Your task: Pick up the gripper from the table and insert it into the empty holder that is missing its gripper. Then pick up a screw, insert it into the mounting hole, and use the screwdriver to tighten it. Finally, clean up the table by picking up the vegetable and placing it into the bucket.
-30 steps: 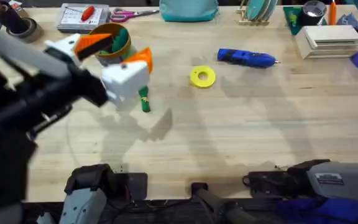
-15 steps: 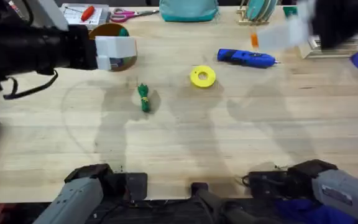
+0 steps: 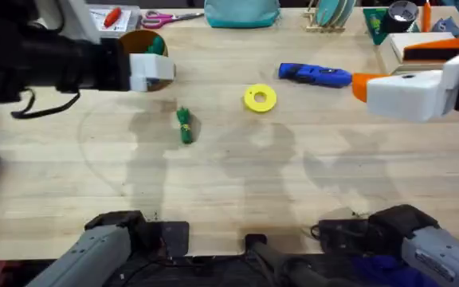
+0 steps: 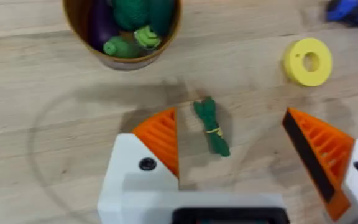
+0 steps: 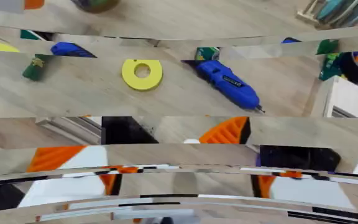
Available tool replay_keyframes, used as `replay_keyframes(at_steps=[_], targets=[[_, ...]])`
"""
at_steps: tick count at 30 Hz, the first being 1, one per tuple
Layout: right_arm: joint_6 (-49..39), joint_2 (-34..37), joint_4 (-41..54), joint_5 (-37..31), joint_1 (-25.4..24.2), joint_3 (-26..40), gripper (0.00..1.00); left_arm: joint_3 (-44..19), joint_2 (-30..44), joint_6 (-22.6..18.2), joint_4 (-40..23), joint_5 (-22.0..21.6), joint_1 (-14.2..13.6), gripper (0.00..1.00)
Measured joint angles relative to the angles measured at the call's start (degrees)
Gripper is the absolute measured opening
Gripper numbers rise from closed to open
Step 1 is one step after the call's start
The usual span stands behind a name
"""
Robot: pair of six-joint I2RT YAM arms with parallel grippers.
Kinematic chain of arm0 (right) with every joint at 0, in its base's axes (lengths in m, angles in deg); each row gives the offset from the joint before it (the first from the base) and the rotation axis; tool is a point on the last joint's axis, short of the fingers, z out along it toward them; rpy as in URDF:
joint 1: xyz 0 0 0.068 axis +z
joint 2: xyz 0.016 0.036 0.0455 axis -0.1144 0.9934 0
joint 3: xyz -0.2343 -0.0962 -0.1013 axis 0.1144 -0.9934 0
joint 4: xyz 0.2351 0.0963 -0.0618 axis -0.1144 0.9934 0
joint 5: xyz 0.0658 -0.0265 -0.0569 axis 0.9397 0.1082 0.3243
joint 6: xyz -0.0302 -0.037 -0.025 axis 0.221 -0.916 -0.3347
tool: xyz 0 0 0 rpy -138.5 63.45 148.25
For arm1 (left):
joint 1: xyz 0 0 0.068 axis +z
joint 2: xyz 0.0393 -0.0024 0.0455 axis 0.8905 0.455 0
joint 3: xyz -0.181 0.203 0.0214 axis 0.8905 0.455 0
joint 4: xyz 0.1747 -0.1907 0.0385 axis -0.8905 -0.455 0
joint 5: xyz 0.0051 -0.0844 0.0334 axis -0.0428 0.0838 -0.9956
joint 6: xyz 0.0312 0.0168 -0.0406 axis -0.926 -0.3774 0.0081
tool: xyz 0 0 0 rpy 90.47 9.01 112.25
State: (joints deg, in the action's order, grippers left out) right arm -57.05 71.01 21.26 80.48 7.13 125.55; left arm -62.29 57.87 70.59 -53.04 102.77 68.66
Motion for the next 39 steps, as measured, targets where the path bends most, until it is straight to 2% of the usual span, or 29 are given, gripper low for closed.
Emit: replay_keyframes(at_steps=[3,5,9,13,16,18,21,24,33,39], targets=[[0.0,0.04,-0.01,-0.02,0.0,-0.15,0.996,-1.58,1.13,4.56,-1.05,-8.54,-6.26,0.986],[-0.01,0.04,-0.03,-0.02,0.01,-0.22,0.996,-2.07,2.35,8.81,-2.55,-12.59,-10.31,0.986],[-0.01,0.04,-0.03,-0.02,0.02,-0.22,0.996,-2.22,7.19,18.78,-5.72,-16.53,-16.79,0.986],[0.0,0.04,-0.01,-0.02,0.02,-0.22,0.996,-2.22,14.31,28.98,-5.59,-17.86,-20.12,0.986],[0.0,0.04,0.18,-0.02,0.02,-0.22,0.996,-2.22,19.72,35.22,-5.5,-17.72,-20.43,0.986],[0.0,0.04,0.35,-0.02,0.01,-0.22,0.996,-2.22,22.84,37.6,-5.61,-17.05,-20.36,0.986],[-0.02,0.04,0.36,-0.02,0.02,-0.22,0.996,-2.22,26.96,39.69,-6.61,-15.94,-20.38,0.986],[-0.02,0.04,0.35,-0.02,0.02,-0.22,0.996,-2.22,30.41,40.02,-6.61,-15.7,-20.38,0.985],[-0.02,0.04,0.89,-0.04,0.02,-0.22,0.996,-2.17,35.03,37.34,-6.02,-16.05,-20.38,0.996],[0.0,0.04,0.89,-0.04,0.02,-0.22,0.996,-0.75,35.01,35.42,-3.06,-16.61,-20.38,0.873]])
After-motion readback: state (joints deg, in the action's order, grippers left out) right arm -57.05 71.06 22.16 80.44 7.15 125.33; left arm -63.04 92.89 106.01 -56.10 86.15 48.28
